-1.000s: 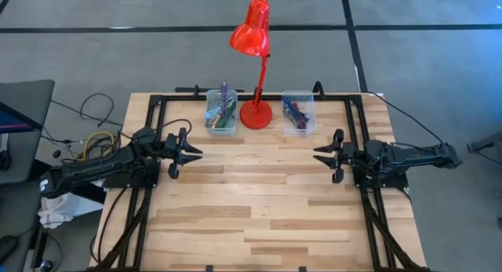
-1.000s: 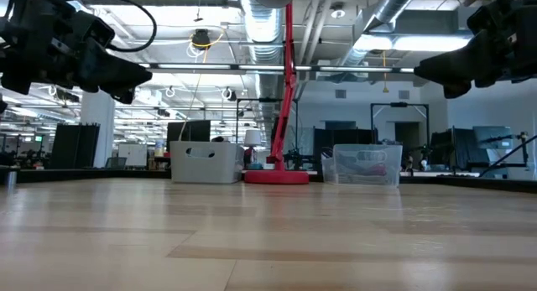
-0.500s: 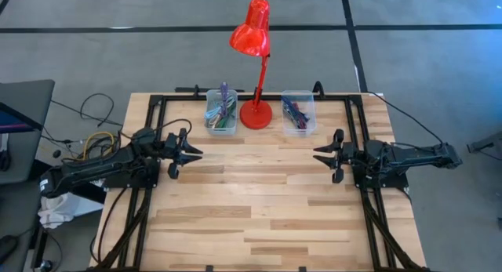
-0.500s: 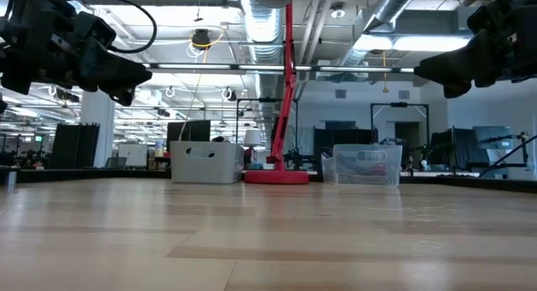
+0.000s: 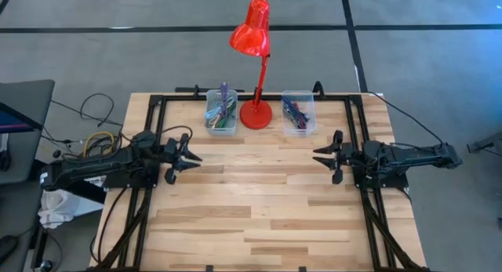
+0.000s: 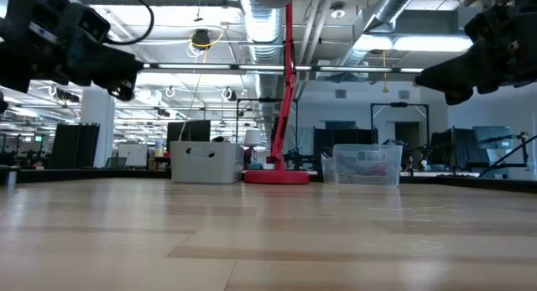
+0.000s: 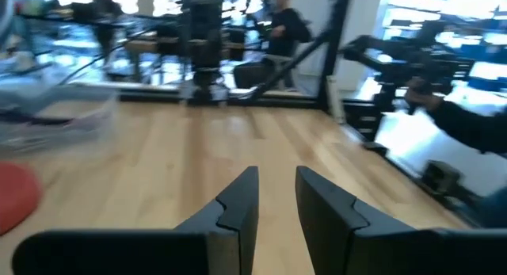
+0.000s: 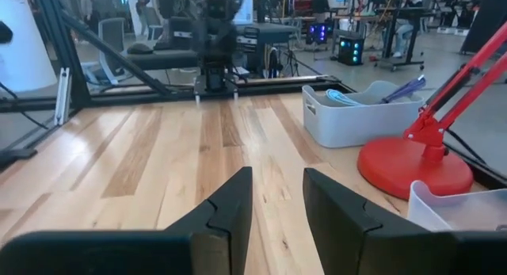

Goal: Pick & Place USB Port
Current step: Return to Home Position

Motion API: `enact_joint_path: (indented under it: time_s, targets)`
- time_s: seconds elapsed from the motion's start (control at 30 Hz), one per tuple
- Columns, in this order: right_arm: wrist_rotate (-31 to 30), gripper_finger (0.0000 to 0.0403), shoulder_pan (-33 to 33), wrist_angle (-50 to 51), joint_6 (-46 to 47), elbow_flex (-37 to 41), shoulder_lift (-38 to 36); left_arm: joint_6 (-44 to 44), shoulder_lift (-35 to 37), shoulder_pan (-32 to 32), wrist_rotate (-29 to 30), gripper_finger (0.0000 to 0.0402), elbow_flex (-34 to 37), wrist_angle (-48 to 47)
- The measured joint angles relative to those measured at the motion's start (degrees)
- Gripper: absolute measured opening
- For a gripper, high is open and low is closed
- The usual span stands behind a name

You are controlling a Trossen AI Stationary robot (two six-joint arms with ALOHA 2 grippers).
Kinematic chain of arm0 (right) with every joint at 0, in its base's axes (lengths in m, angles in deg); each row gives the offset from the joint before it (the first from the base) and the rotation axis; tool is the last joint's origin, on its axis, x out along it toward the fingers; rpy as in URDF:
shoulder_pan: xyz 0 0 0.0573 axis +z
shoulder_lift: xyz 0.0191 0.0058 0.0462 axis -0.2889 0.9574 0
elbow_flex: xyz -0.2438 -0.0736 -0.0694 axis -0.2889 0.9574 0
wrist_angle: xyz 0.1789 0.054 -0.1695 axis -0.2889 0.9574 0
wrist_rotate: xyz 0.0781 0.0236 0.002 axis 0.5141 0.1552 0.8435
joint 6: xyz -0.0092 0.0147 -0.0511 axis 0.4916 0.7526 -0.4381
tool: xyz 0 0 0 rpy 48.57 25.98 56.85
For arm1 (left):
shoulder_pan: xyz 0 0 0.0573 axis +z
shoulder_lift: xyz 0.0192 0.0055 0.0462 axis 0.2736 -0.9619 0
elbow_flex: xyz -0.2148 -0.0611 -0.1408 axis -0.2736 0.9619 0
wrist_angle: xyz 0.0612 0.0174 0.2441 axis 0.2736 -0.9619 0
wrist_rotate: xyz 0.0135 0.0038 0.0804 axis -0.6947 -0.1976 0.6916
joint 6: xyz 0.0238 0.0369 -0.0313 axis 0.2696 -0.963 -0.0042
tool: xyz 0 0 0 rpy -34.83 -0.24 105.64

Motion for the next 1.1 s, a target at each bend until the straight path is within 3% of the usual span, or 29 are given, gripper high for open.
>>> enact_joint_path:
  time_s: [0.23,1.1]
  targets:
    - [0.00,0.0107,0.00,-0.05,1.09,0.00,0.00,-0.01,0.80,-5.31,-0.03,0.0085,0.00,0.34]
    - [0.00,0.0107,0.00,-0.05,1.08,0.00,0.00,-0.01,0.80,-5.40,-0.02,0.0085,0.00,0.82]
